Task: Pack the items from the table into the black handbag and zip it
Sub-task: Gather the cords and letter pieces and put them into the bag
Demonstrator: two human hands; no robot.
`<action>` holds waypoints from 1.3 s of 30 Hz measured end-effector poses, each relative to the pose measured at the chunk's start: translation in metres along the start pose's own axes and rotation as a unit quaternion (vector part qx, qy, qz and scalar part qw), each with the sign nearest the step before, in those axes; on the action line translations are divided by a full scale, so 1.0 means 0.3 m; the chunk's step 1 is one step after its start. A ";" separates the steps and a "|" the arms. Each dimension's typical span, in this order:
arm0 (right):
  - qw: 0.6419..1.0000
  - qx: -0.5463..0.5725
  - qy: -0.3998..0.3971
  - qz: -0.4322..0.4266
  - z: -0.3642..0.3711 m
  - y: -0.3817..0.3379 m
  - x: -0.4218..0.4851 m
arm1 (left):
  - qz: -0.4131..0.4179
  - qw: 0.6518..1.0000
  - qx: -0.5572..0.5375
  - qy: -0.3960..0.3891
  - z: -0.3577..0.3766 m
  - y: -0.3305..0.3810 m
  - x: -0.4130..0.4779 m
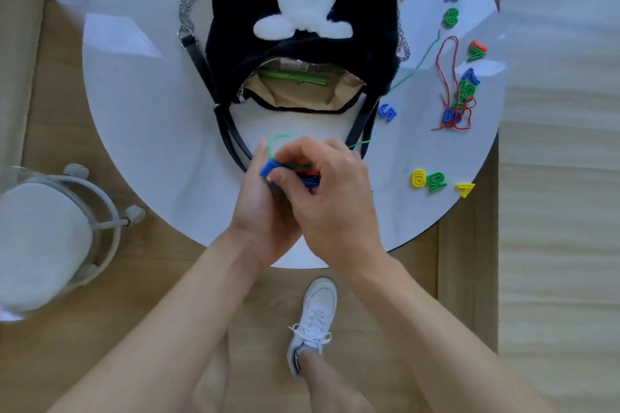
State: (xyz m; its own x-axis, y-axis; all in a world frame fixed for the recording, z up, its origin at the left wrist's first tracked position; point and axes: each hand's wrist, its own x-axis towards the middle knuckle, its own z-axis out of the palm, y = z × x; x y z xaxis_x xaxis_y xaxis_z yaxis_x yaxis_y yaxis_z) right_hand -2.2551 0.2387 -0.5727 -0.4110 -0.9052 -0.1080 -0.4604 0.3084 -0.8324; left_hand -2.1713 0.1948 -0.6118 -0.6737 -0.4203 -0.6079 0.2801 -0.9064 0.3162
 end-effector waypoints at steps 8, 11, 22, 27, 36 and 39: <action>0.996 0.012 0.084 0.005 -0.089 -0.019 -0.015 | -0.004 0.981 0.153 0.119 0.139 0.073 -0.018; 0.980 0.171 0.069 0.069 -0.137 -0.021 -0.001 | -0.013 0.980 0.186 0.066 0.175 0.170 -0.045; 0.955 0.118 -0.012 0.272 -0.106 0.072 0.092 | -0.094 0.971 0.106 -0.192 0.219 0.738 -0.027; 0.970 0.153 0.002 0.190 -0.181 -0.117 0.116 | 0.024 0.862 0.497 -0.098 0.188 0.714 0.018; 0.980 0.157 0.028 0.118 -0.286 -0.241 0.248 | -0.098 0.863 0.419 -0.264 0.281 0.522 0.051; 0.983 0.132 0.055 0.111 -0.313 -0.209 0.231 | -0.117 0.844 0.465 -0.242 0.311 0.503 0.061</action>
State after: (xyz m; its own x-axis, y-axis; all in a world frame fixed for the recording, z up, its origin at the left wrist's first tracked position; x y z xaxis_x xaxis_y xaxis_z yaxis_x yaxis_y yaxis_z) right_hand -2.3286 0.1840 -0.4770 -0.5679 -0.7824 -0.2557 -0.1346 0.3947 -0.9089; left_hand -2.2051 0.0542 -0.5073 -0.8992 0.0359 -0.4360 -0.4054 -0.4430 0.7996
